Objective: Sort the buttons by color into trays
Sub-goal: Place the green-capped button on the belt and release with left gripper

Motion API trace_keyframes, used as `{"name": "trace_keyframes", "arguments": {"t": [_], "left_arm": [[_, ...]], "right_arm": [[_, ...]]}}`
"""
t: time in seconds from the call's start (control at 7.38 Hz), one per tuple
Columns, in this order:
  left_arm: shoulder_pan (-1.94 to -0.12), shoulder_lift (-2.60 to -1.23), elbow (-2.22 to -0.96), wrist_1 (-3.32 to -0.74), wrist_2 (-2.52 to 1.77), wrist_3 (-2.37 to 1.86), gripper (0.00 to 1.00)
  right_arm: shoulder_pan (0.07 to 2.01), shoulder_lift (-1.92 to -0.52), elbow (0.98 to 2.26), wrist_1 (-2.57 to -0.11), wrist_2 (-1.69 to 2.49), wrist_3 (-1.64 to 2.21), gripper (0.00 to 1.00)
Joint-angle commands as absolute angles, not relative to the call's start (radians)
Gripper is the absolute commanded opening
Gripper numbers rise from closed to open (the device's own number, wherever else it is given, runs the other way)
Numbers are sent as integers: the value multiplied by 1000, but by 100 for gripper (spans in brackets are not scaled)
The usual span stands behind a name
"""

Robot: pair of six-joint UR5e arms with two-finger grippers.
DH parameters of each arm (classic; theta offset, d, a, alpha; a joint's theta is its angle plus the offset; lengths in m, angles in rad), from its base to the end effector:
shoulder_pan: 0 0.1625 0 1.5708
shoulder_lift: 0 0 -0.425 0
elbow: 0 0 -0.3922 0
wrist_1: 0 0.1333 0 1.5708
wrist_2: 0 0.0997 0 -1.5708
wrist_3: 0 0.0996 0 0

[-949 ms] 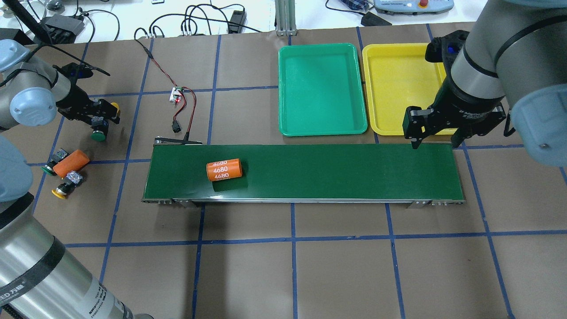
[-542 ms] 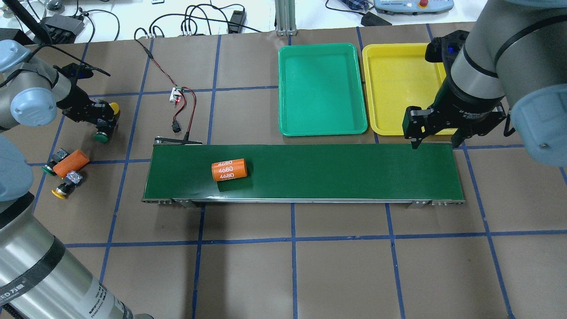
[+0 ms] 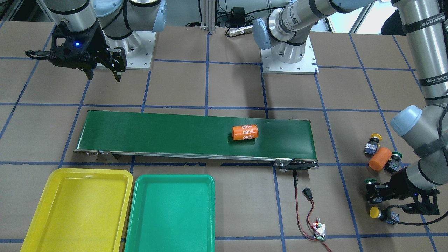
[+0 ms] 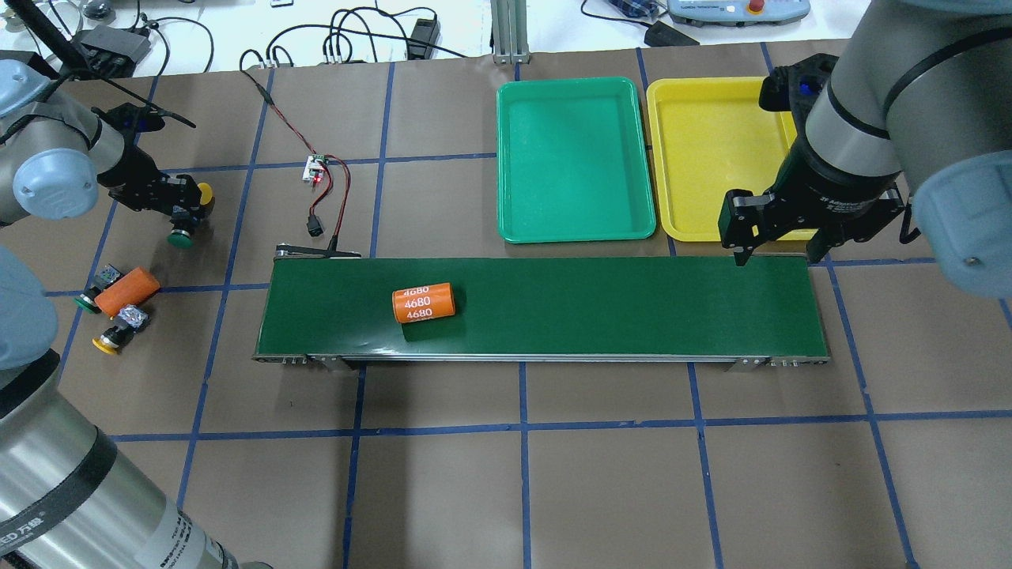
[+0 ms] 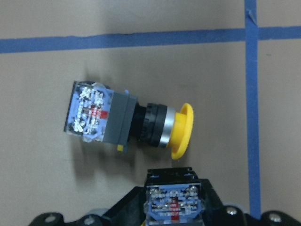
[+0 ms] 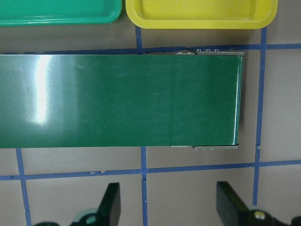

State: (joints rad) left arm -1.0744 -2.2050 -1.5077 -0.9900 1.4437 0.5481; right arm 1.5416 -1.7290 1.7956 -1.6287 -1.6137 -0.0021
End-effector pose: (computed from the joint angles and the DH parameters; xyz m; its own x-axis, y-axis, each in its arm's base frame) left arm 0.1967 -0.6696 0.1950 -0.9931 0.0559 0.1031 0.0483 0.9961 -0.0743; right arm 0.1166 -0.4268 0.4557 -0.9987 0.0267 0.0429 0.0271 0.9996 0.0088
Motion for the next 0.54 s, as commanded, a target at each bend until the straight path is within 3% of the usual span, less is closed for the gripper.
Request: {"name": "trace_keyframes", "arguments": {"t": [0.0,0.41], "left_arm": [[-1130,-2105,-1576,-1012,1453,520,0],[-1305,-1887,-1727,-1067,1442,246,0]], "right_arm": [[1543,-1732,1796,-1628,-1614,0,77],[1543,-1732,1796,-1628,-1614,-3,77]]}}
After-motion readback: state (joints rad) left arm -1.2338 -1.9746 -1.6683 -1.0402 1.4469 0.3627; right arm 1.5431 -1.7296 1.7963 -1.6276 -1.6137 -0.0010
